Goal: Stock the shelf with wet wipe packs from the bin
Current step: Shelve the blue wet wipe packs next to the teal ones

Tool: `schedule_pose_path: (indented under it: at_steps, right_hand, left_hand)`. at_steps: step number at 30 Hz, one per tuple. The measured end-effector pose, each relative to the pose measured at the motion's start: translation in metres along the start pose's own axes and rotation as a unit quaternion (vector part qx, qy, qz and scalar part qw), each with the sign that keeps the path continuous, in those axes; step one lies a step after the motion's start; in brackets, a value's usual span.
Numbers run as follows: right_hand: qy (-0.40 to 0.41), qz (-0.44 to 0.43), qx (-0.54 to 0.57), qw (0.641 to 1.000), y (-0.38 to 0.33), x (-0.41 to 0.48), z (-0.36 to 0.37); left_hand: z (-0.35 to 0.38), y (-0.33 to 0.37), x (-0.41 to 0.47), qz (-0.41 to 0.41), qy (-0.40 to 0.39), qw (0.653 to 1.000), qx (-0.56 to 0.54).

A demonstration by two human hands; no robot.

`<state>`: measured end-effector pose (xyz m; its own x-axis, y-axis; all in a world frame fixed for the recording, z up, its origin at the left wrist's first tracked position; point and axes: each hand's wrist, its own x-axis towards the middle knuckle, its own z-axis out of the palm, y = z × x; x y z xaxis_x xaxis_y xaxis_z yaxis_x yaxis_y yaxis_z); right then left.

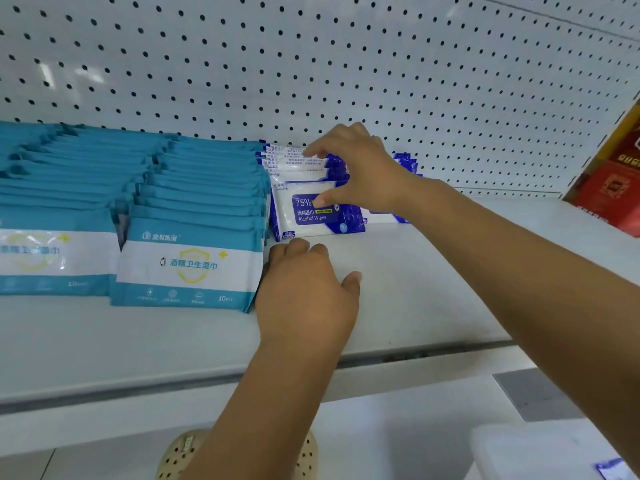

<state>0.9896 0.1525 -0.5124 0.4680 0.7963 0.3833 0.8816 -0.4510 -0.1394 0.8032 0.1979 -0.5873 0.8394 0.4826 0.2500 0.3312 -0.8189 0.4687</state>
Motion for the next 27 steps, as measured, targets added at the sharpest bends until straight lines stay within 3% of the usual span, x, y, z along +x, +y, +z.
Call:
schedule_pose_path:
  at_steps: [3, 10, 13, 18, 27]
  right_hand:
    - [-0.012, 0.005, -0.027, 1.0, 0.005, -0.008, 0.004]
    - [0.046, 0.019, -0.026, 0.998, 0.0, -0.015, 0.016]
    - [-0.009, 0.037, 0.011, 0.999, 0.0, -0.024, 0.011]
    - [-0.069, 0.05, -0.064, 0.994, 0.003, -0.028, 0.012]
    - [0.048, 0.021, -0.023, 0.998, 0.009, -0.014, 0.031]
  left_hand:
    - [0.001, 0.0, -0.002, 0.001, 0.002, 1.0, -0.004]
    - [0.004, -0.001, 0.0, -0.008, 0.001, 1.0, -0.004]
    - [0.005, 0.0, 0.001, -0.011, 0.0, 1.0, 0.002]
    - [0.007, 0.0, 0.001, -0.017, 0.002, 1.0, 0.005]
    - [0.005, 0.001, 0.002, -0.013, -0.016, 0.999, 0.026]
